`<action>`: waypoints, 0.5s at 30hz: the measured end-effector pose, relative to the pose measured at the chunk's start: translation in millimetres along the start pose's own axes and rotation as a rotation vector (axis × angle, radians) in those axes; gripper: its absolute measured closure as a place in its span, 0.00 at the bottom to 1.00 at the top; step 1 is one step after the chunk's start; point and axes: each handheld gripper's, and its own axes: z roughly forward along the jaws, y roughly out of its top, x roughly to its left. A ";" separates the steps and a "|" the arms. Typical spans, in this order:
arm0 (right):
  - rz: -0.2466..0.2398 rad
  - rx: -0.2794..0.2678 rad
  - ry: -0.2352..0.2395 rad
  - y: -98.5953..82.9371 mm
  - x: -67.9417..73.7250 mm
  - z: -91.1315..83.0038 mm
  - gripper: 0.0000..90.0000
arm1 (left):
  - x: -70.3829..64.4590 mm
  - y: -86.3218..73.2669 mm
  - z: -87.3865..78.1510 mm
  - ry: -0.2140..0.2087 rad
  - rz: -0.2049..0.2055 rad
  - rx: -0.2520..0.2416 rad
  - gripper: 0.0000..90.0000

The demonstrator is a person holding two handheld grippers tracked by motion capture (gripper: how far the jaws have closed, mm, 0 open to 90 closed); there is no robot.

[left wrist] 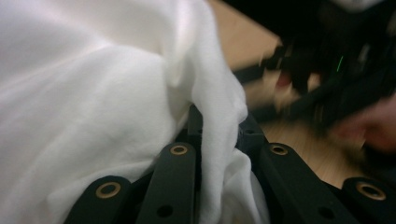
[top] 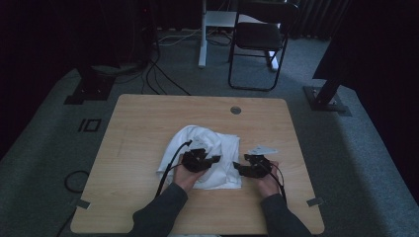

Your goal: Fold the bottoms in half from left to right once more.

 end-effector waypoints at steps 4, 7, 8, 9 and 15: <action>0.043 -0.065 0.003 4.9 -8.7 -13.0 0.44 | 0.1 -14.7 28.6 -0.006 0.006 0.069 0.90; 0.029 -0.102 0.018 12.0 -5.3 -19.4 0.46 | 0.6 -13.5 29.0 -0.005 -0.006 0.064 0.90; 0.007 -0.144 0.040 21.6 2.0 -24.6 0.48 | 0.4 -13.9 28.3 -0.004 -0.001 0.064 0.90; 0.007 -0.144 0.040 21.6 2.0 -24.6 0.48 | 0.4 -13.9 28.3 -0.004 -0.001 0.064 0.90; -0.045 -0.149 0.115 50.3 24.1 -9.1 0.49 | -3.7 -12.9 26.1 -0.003 0.017 0.057 0.83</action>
